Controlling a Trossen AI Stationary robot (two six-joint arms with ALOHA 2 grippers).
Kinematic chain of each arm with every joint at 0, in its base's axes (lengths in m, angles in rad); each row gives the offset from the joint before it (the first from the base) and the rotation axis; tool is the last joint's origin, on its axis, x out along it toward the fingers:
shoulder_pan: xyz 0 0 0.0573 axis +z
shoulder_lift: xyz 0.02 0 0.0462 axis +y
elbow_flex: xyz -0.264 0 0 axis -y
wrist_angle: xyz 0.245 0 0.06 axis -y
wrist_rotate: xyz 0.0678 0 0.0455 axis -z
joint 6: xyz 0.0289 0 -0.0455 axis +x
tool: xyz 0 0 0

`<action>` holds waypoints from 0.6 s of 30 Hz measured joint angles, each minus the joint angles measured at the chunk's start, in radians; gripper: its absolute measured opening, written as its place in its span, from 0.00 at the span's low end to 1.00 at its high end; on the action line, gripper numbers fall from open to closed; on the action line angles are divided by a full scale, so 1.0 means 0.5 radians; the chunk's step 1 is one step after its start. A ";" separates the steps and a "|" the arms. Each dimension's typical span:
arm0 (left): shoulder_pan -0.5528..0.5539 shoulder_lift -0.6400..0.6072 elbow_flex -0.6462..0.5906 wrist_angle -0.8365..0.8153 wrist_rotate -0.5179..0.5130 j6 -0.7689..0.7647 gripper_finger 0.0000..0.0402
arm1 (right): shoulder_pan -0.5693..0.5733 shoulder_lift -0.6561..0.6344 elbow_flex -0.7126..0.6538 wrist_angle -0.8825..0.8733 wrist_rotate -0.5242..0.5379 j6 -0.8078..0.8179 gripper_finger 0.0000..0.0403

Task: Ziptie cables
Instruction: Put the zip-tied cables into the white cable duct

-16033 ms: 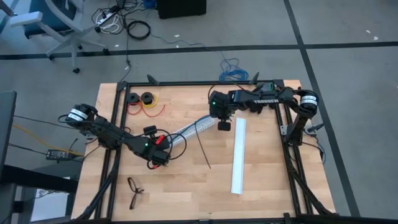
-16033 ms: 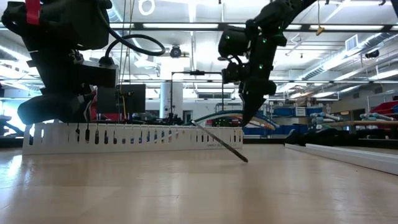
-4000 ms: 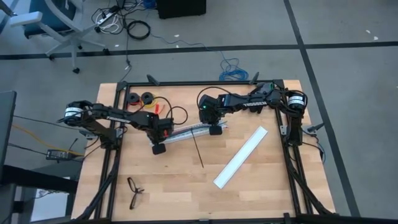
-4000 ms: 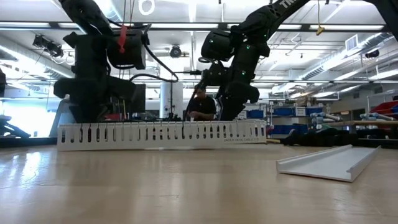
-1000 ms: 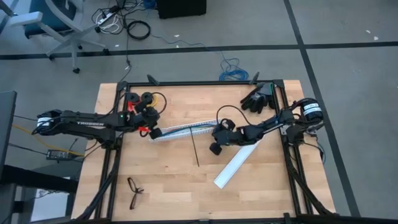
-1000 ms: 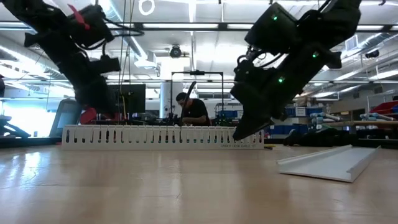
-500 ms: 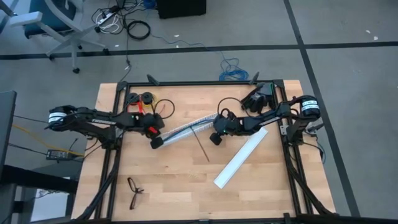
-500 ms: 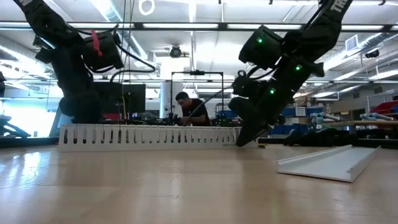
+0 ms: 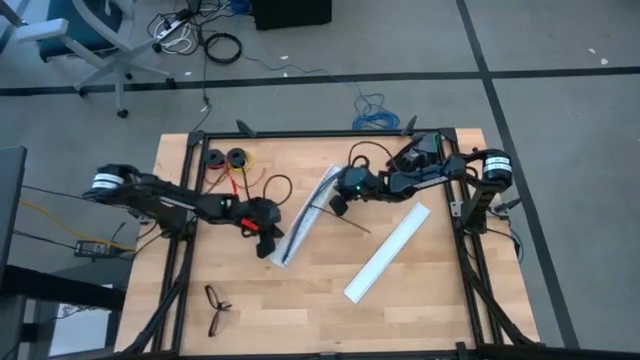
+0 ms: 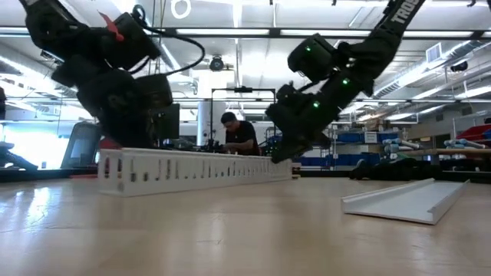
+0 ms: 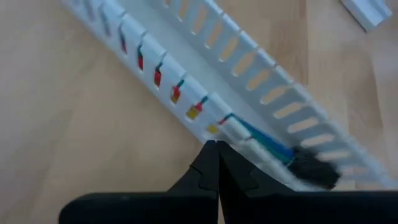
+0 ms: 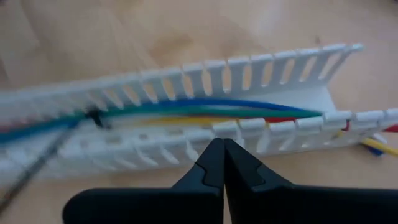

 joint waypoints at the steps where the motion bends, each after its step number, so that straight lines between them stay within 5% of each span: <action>1: -0.013 0.061 0.016 0.046 0.001 0.000 0.00 | -0.008 0.018 0.040 -0.001 -0.024 -0.022 0.00; 11: -0.059 0.704 0.442 0.297 0.019 0.178 0.00 | -0.017 0.464 0.583 -0.265 -0.394 -0.253 0.00; 18: -0.064 0.869 0.683 0.409 -0.023 0.342 0.00 | -0.020 0.563 0.731 -0.279 -0.797 -0.556 0.00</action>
